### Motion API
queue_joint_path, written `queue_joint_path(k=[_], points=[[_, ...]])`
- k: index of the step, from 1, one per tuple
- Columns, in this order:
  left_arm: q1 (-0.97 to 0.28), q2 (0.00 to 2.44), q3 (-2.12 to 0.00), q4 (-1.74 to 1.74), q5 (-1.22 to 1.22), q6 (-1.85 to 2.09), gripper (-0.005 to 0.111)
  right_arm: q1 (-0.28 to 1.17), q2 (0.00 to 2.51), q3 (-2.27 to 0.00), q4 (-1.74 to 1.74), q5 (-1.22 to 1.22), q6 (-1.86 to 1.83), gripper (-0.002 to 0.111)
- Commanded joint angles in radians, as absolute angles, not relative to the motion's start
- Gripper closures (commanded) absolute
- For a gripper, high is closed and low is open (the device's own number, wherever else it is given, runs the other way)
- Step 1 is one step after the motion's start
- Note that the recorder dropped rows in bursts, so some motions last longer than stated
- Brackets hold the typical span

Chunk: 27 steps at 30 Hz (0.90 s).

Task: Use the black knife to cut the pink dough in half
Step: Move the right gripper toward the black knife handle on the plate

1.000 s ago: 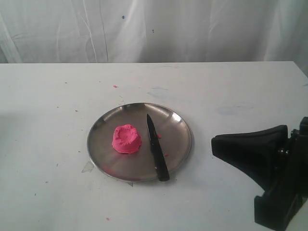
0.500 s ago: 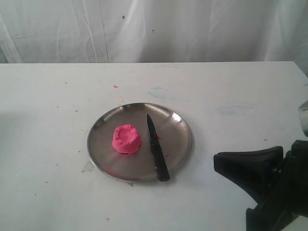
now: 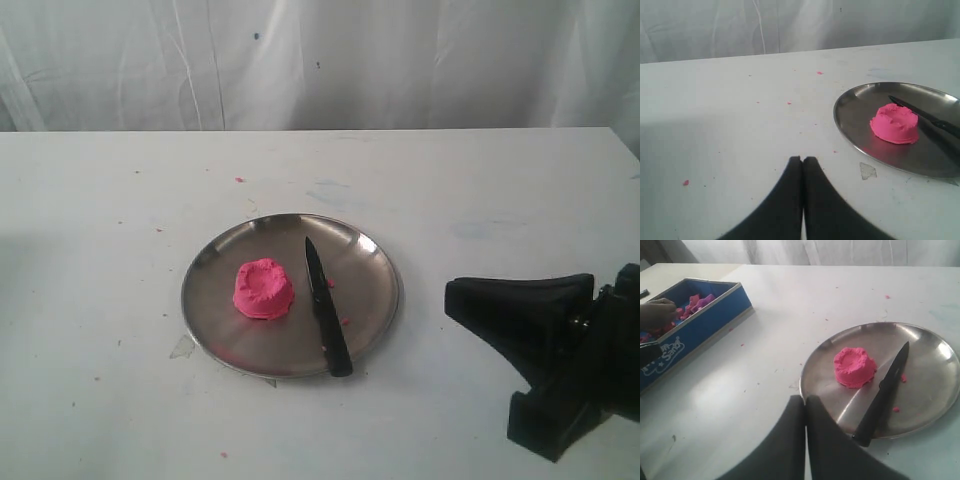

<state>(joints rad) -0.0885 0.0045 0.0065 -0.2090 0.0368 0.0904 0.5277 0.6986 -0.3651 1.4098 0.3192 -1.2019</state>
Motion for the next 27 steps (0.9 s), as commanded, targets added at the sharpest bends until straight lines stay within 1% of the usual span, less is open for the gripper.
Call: queue_joint_path(k=[1,7,12,18,27], points=[[-0.094,0.000,0.000,-0.207,0.032,0.085,0.107,0.531,0.741,-0.361,1.438,0.317,-1.238,0.108],[-0.094,0.000,0.000,-0.207,0.032,0.085,0.107,0.531,0.845,-0.375,1.442,0.357,-1.238,0.108],[-0.094,0.000,0.000,-0.207,0.032,0.085,0.107,0.502,0.968,-0.455,1.413,0.398,-1.233,0.108],[-0.094,0.000,0.000,-0.207,0.032,0.085,0.107,0.428,1.160,-0.570,1.378,0.559,-1.229,0.108],[-0.094,0.000,0.000,-0.207,0.032,0.085,0.107,0.316,1.361,-0.635,1.378,0.532,-1.306,0.108]])
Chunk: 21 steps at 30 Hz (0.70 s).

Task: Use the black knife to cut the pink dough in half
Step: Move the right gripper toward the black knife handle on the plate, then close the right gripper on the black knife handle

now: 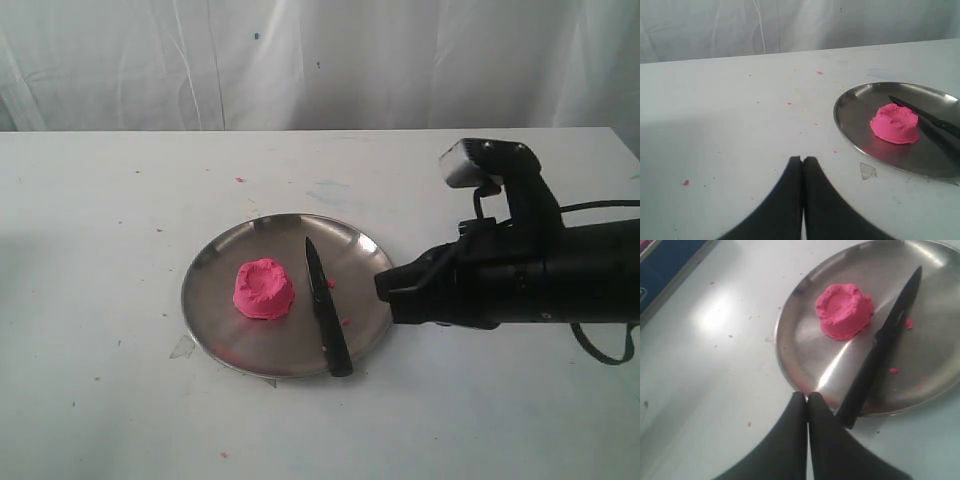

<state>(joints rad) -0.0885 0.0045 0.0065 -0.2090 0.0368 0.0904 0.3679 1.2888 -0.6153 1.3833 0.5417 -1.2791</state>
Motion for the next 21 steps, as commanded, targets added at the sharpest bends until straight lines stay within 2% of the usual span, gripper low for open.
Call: queue_joint_path(k=[1,4,6,15,17,21], points=[[-0.094,0.000,0.000,-0.207,0.032,0.085,0.107,0.310,1.380,-0.640,1.378,0.539,-1.306,0.108],[-0.094,0.000,0.000,-0.207,0.032,0.085,0.107,0.302,1.450,-0.669,1.380,0.614,-1.306,0.108],[-0.094,0.000,0.000,-0.207,0.032,0.085,0.107,0.302,1.506,-0.697,1.380,0.671,-1.306,0.104],[-0.094,0.000,0.000,-0.207,0.032,0.085,0.107,0.300,1.678,-0.770,1.370,0.788,-1.306,0.063],[-0.094,0.000,0.000,-0.207,0.032,0.085,0.107,0.300,1.698,-0.778,1.366,0.788,-1.306,0.058],[-0.094,0.000,0.000,-0.207,0.032,0.085,0.107,0.300,1.705,-0.778,1.362,0.777,-1.306,0.056]])
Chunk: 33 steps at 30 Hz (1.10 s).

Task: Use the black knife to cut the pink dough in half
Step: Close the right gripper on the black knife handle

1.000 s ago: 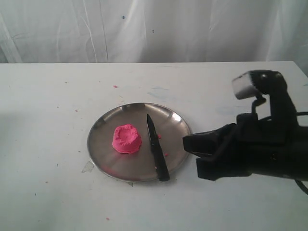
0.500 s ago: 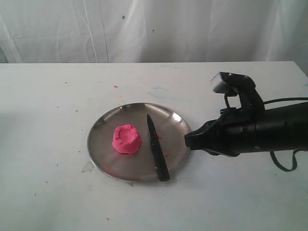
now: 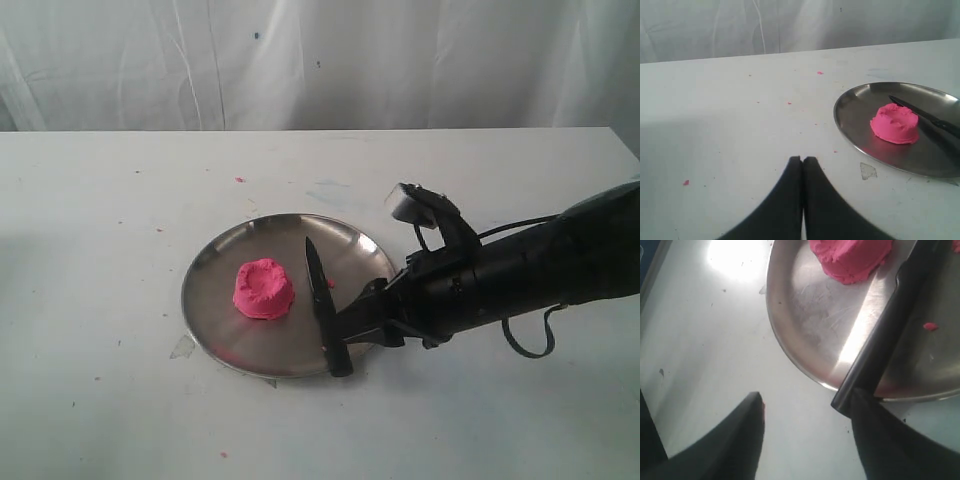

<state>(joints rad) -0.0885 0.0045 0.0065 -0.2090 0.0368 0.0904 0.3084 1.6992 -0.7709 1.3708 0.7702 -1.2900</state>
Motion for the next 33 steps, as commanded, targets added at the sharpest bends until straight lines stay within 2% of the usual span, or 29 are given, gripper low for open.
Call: queue_joint_path(k=[1,8,33], points=[[-0.094,0.000,0.000,-0.207,0.032,0.085,0.107,0.300,1.705,-0.778,1.362,0.773,-1.306,0.056],[-0.094,0.000,0.000,-0.207,0.032,0.085,0.107,0.300,1.730,-0.786,1.357,0.716,-1.306,0.056],[-0.094,0.000,0.000,-0.207,0.032,0.085,0.107,0.300,1.947,-0.955,1.360,0.783,-1.297,0.056]])
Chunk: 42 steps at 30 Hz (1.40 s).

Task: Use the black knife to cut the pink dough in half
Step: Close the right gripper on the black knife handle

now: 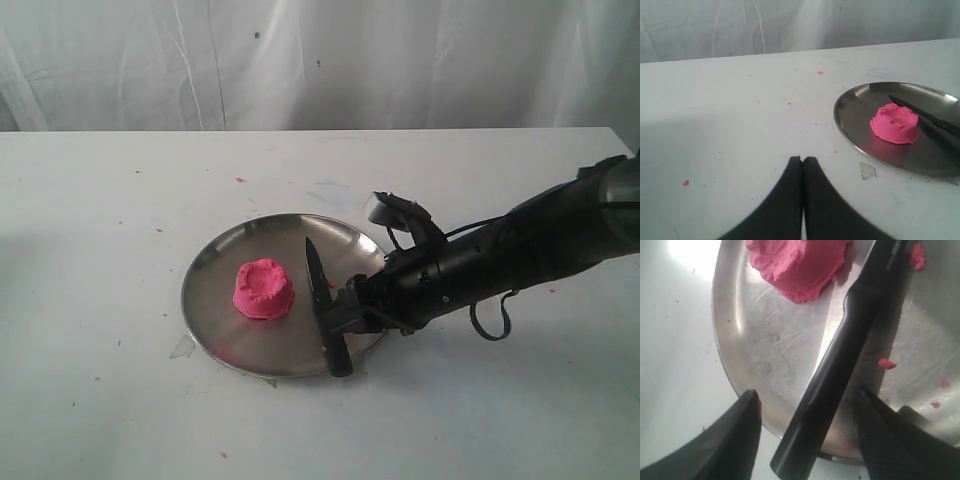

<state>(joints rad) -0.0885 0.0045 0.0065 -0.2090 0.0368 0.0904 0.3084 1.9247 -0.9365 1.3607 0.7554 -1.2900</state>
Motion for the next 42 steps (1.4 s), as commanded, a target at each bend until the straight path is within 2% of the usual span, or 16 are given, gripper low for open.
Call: queue_joint_path(k=[1,42], points=[[-0.094,0.000,0.000,-0.207,0.032,0.085,0.107,0.300,1.954,-0.957,1.360,0.787,-1.297,0.056],[-0.094,0.000,0.000,-0.207,0.032,0.085,0.107,0.307,2.017,-0.982,1.421,0.779,-1.199,0.056]])
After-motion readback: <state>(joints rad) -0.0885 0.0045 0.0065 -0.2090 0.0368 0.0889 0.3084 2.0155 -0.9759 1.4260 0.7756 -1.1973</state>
